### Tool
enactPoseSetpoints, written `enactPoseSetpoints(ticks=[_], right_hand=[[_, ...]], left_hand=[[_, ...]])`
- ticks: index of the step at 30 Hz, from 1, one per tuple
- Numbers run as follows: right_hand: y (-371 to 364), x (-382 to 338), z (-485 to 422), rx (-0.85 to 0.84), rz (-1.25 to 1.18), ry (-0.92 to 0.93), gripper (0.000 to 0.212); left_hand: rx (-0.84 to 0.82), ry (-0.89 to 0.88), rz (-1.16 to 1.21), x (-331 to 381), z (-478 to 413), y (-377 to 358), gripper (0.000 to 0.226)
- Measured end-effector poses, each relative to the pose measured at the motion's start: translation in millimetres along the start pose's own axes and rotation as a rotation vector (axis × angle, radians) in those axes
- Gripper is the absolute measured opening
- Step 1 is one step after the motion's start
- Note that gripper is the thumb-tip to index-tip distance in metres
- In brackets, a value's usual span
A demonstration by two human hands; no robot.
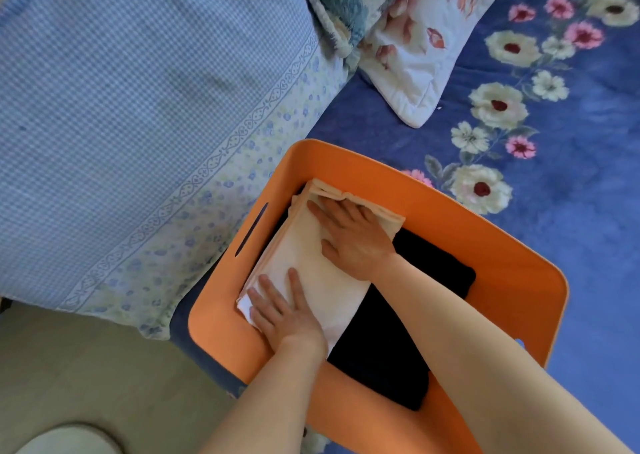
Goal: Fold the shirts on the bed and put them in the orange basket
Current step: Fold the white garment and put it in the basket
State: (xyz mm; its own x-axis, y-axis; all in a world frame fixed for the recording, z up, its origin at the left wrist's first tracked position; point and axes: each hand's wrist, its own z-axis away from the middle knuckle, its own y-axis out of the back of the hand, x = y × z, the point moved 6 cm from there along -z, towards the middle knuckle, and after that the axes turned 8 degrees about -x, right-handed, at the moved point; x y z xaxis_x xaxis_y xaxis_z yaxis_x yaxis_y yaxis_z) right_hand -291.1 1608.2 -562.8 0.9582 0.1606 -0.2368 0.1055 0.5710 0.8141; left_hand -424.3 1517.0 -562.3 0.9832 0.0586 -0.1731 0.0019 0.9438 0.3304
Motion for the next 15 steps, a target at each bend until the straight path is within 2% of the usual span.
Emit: enactPoseSetpoints(ticks=[2, 5, 9, 12, 15], right_hand=[[-6.5, 4.1, -4.8, -0.017, -0.033, -0.001, 0.076], [-4.9, 6.3, -5.9, -0.030, -0.069, 0.012, 0.066], [9.7, 1.1, 16.4, -0.103, -0.119, -0.002, 0.068], [18.2, 1.9, 54.0, -0.076, -0.137, -0.057, 0.065], [22.0, 4.7, 107.2, -0.049, -0.158, -0.143, 0.063]], left_hand=[[0.009, 0.007, -0.034, 1.0, -7.0, -2.7, 0.121], [0.009, 0.010, -0.044, 0.7, -13.3, -3.3, 0.124], [-0.010, -0.037, -0.009, -0.3, -4.8, -1.8, 0.119], [-0.042, -0.123, 0.029, 2.9, 13.9, 4.1, 0.111], [0.049, -0.267, 0.091, 12.0, 47.4, 14.4, 0.095]])
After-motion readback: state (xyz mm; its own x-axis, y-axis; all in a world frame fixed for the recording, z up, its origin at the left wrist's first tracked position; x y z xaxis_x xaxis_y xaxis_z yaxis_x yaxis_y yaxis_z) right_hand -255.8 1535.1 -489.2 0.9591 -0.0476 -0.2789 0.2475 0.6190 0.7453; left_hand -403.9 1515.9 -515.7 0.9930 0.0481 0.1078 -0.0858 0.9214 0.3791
